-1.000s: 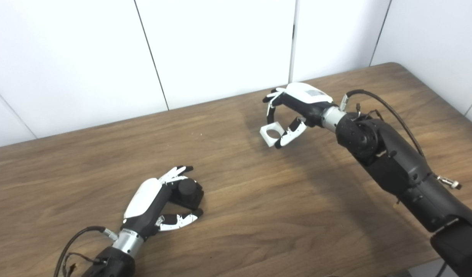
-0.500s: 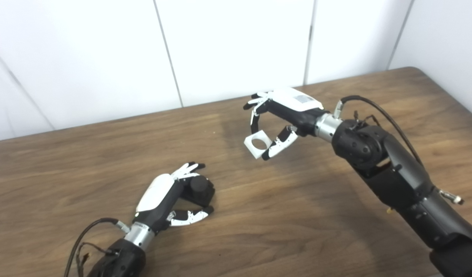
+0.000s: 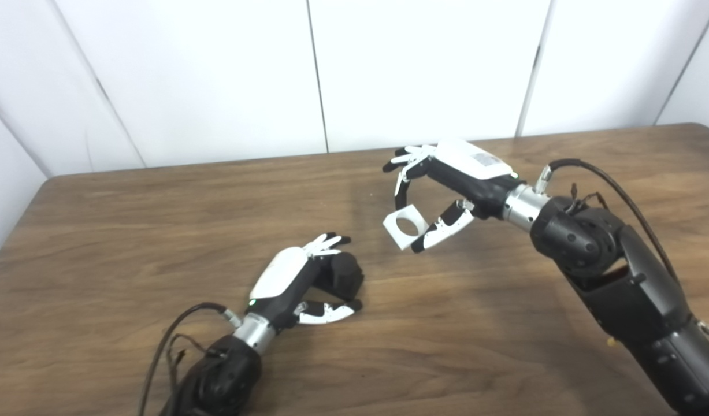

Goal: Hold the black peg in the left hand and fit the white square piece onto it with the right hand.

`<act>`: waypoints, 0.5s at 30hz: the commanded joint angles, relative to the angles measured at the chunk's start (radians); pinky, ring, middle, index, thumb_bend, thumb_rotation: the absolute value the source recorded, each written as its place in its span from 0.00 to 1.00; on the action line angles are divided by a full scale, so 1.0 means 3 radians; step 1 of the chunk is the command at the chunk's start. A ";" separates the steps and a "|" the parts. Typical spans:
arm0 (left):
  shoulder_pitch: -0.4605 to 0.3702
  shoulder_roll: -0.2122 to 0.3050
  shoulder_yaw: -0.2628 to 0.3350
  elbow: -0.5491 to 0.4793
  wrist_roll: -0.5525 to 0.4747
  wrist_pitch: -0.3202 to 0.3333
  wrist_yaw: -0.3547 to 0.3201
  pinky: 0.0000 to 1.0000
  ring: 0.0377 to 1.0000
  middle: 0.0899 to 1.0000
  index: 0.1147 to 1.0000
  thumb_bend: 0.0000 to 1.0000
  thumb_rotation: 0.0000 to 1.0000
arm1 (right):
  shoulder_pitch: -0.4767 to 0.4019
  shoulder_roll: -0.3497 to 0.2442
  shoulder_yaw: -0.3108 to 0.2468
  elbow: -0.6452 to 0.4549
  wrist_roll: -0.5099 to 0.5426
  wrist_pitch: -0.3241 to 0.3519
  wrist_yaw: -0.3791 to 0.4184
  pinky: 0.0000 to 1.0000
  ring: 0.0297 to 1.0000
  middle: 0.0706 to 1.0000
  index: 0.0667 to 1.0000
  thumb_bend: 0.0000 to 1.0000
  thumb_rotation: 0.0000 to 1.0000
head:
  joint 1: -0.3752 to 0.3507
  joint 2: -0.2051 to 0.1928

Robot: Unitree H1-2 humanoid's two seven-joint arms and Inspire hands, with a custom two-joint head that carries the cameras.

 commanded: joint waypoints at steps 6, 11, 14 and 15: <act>-0.0041 -0.0033 -0.0087 0.0175 0.0197 0.0173 -0.0029 0.96 0.98 0.92 0.56 0.65 0.18 | -0.0159 0.0143 0.0048 -0.0165 0.0020 -0.0081 0.0036 0.95 0.95 0.84 0.44 0.51 0.14 | 0.0075 0.0014; -0.0052 -0.0045 -0.0103 0.0196 0.0202 0.0164 -0.0001 0.95 0.98 0.92 0.56 0.65 0.16 | -0.0182 0.0218 0.0103 -0.0175 -0.0011 -0.0081 0.0089 0.95 0.95 0.84 0.44 0.51 0.14 | 0.0104 0.0020; -0.0059 -0.0052 -0.0116 0.0208 0.0195 0.0170 0.0016 0.96 0.98 0.92 0.56 0.65 0.18 | -0.0199 0.0262 0.0134 -0.0148 0.0009 -0.0105 0.0104 0.95 0.95 0.84 0.44 0.51 0.14 | 0.0108 0.0022; -0.0059 -0.0055 -0.0119 0.0209 0.0192 0.0172 0.0019 0.96 0.98 0.92 0.56 0.66 0.18 | -0.0202 0.0272 0.0141 -0.0144 0.0011 -0.0109 0.0111 0.95 0.95 0.84 0.44 0.51 0.14 | 0.0112 0.0025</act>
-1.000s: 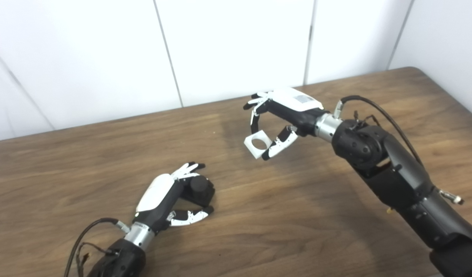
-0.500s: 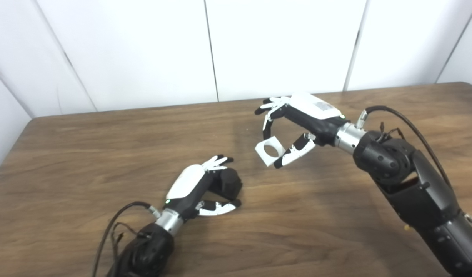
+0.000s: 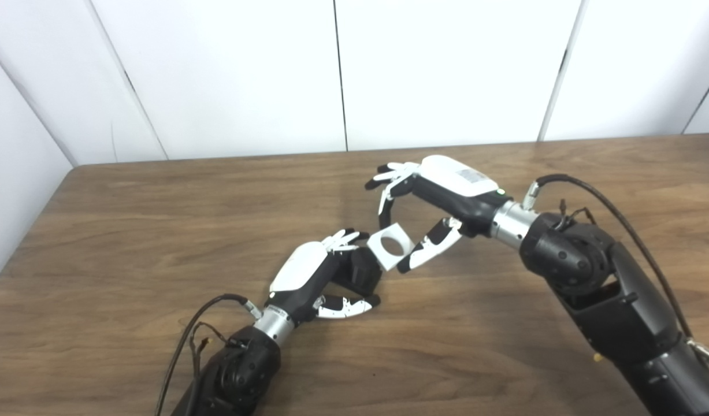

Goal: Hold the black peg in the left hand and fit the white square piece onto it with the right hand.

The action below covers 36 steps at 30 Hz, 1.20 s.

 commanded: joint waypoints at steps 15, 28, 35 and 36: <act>-0.0026 -0.0032 -0.0115 0.0137 0.0170 0.0155 -0.0036 0.97 0.98 0.92 0.56 0.64 0.20 | -0.0254 0.0196 0.0105 0.0153 -0.0065 -0.0256 -0.0045 0.95 0.93 0.84 0.44 0.51 0.14 | 0.0038 0.0019; 0.0014 -0.0049 -0.0126 0.0106 0.0158 0.0164 -0.0005 0.95 0.97 0.92 0.55 0.65 0.20 | -0.0355 0.0301 0.0126 0.0511 -0.0115 -0.0366 -0.0094 0.96 0.93 0.84 0.44 0.51 0.14 | 0.0084 0.0030; 0.0037 -0.0040 -0.0135 0.0085 0.0142 0.0167 0.0004 0.96 0.98 0.92 0.56 0.65 0.19 | -0.0389 0.0296 0.0123 0.0624 -0.0127 -0.0384 -0.0102 0.94 0.93 0.83 0.44 0.51 0.14 | 0.0083 0.0042; 0.0039 -0.0038 -0.0136 0.0083 0.0144 0.0169 0.0004 0.95 0.97 0.92 0.55 0.65 0.19 | -0.0392 0.0293 0.0121 0.0626 -0.0125 -0.0373 -0.0094 0.94 0.93 0.84 0.44 0.51 0.14 | 0.0078 0.0043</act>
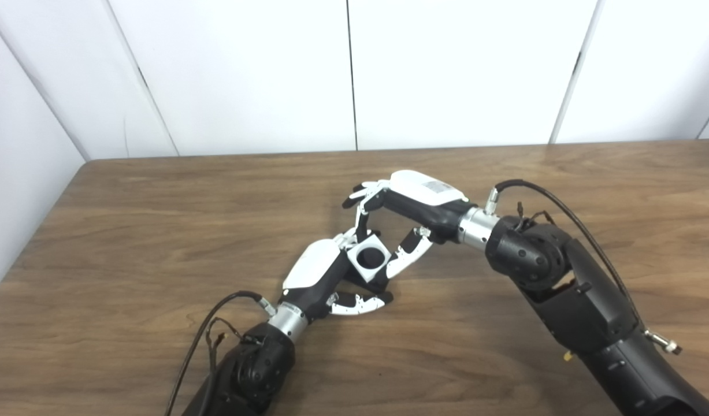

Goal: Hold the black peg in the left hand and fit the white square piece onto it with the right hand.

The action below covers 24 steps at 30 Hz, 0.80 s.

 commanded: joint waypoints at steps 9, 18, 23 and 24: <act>0.0062 0.0034 -0.0079 0.0034 0.0114 0.0106 -0.0125 0.95 0.97 0.92 0.56 0.65 0.19 | -0.0213 -0.0021 -0.0051 -0.0009 0.0014 -0.0060 -0.0033 0.95 0.94 0.84 0.44 0.51 0.14 | -0.0033 0.0013; 0.0071 0.0035 -0.0084 0.0001 0.0118 0.0145 -0.0146 0.97 0.98 0.92 0.56 0.64 0.19 | -0.0225 -0.0114 -0.0051 0.0031 0.0004 -0.0082 -0.0011 0.94 0.93 0.85 0.45 0.51 0.14 | -0.0031 0.0021; 0.0063 0.0043 -0.0093 -0.0012 0.0125 0.0171 -0.0158 0.96 0.98 0.92 0.56 0.64 0.20 | -0.0227 -0.0173 -0.0049 0.0048 -0.0012 -0.0091 0.0006 0.94 0.93 0.85 0.45 0.51 0.14 | -0.0021 0.0028; 0.0062 0.0042 -0.0093 -0.0011 0.0124 0.0173 -0.0157 0.96 0.98 0.92 0.56 0.64 0.21 | -0.0224 -0.0180 -0.0054 0.0054 -0.0008 -0.0095 0.0005 0.94 0.93 0.85 0.45 0.51 0.14 | -0.0021 0.0028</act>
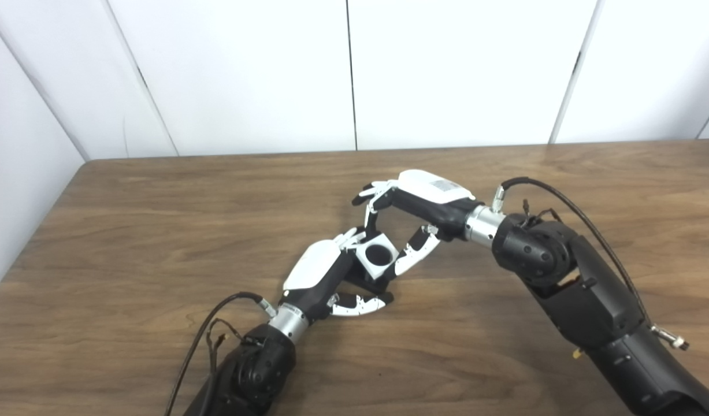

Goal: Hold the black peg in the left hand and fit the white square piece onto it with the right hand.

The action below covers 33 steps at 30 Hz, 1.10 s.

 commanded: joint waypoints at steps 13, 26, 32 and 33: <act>0.0042 0.0030 -0.0067 0.0035 0.0093 0.0105 -0.0134 0.95 0.98 0.92 0.55 0.64 0.20 | -0.0158 -0.0123 -0.0071 -0.0040 0.0025 -0.0030 0.0038 0.94 0.93 0.86 0.45 0.51 0.15 | 0.0008 0.0015; 0.0036 0.0014 -0.0065 0.0042 0.0091 0.0120 -0.0138 0.96 0.98 0.92 0.56 0.65 0.18 | -0.0136 -0.0157 -0.0077 -0.0124 0.0034 0.0104 0.0141 0.94 0.96 0.94 0.76 0.79 0.34 | 0.0002 0.0027; 0.0025 0.0025 -0.0053 0.0050 0.0095 0.0159 -0.0158 0.96 0.98 0.92 0.58 0.65 0.20 | -0.0126 -0.0173 -0.0079 -0.0148 0.0034 0.0126 0.0165 0.95 0.97 0.96 0.84 0.86 0.41 | -0.0003 0.0042; 0.0025 0.0027 -0.0050 0.0049 0.0099 0.0171 -0.0162 0.95 0.98 0.93 0.59 0.66 0.20 | -0.0126 -0.0174 -0.0077 -0.0150 0.0036 0.0128 0.0164 0.95 0.97 0.97 0.84 0.86 0.41 | -0.0003 0.0042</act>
